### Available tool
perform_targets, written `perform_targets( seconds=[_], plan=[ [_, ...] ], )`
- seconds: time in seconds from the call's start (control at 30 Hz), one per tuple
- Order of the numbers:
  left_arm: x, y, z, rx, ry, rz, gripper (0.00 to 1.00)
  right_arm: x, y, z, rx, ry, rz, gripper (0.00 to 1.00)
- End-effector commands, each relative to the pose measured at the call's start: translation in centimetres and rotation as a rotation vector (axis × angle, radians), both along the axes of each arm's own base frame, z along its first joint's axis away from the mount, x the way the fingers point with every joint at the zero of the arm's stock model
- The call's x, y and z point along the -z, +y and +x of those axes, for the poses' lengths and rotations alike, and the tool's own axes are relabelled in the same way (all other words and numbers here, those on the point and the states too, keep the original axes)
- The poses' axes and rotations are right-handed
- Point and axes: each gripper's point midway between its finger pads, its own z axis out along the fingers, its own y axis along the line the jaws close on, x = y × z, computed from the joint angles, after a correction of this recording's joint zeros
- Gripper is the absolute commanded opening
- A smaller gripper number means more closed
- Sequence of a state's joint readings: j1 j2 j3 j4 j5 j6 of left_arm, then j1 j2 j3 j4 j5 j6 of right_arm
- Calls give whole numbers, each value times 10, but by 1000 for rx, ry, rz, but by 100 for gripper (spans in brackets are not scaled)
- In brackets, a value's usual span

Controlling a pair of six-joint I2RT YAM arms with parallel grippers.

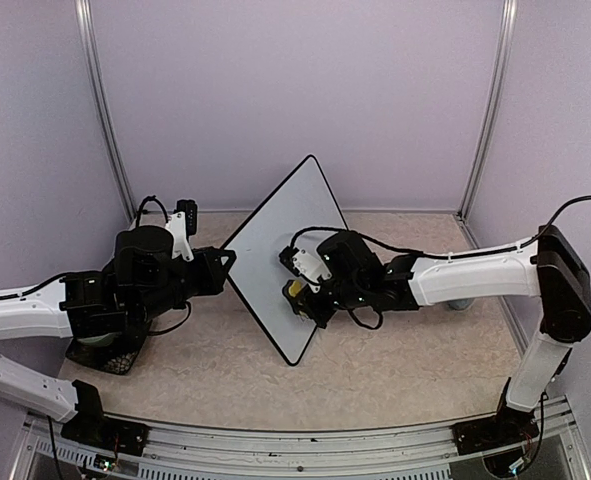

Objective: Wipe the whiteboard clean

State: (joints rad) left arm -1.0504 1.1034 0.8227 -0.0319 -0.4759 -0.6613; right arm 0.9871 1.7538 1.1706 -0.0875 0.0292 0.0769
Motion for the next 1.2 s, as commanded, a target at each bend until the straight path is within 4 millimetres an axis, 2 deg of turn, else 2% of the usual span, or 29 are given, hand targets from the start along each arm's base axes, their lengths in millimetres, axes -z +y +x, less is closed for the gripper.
perform_targets(
  seconds=[0.0,0.13,0.2,0.27,0.33,0.5,0.63,0.7,0.73,0.83,1.0,1.17],
  plan=[
    [-5,-5,-6,31,12,-57,0,60,-16,-23,-11,115,-81,0],
    [-5,-5,-6,30,11,-57,0,78,-22,-31,-10,156,-98,0],
    [-5,-5,-6,32,11,-58,0,78,-21,-30,-11,156,-94,0],
    [-6,-6,-6,35,11,-60,0,69,-17,-26,-8,131,-83,0],
    [-6,-7,-6,36,12,-62,0,52,-10,-18,-10,94,-60,0],
    [-9,-7,-6,40,11,-70,0,-16,18,-1,-37,-32,79,0],
    [-11,-6,-7,38,11,-73,0,-67,29,10,-39,-134,184,0],
    [-10,-6,-7,37,13,-70,0,-84,32,11,-46,-170,223,0],
    [-11,-6,-7,36,13,-70,0,-86,33,12,-50,-177,232,0],
    [-12,-5,-7,34,10,-72,0,-71,33,13,-51,-168,220,0],
    [-12,-5,-6,34,7,-67,0,-12,19,11,-39,-95,176,0],
    [-14,-7,-6,39,6,-63,0,28,6,1,-38,-41,187,0]
  ],
)
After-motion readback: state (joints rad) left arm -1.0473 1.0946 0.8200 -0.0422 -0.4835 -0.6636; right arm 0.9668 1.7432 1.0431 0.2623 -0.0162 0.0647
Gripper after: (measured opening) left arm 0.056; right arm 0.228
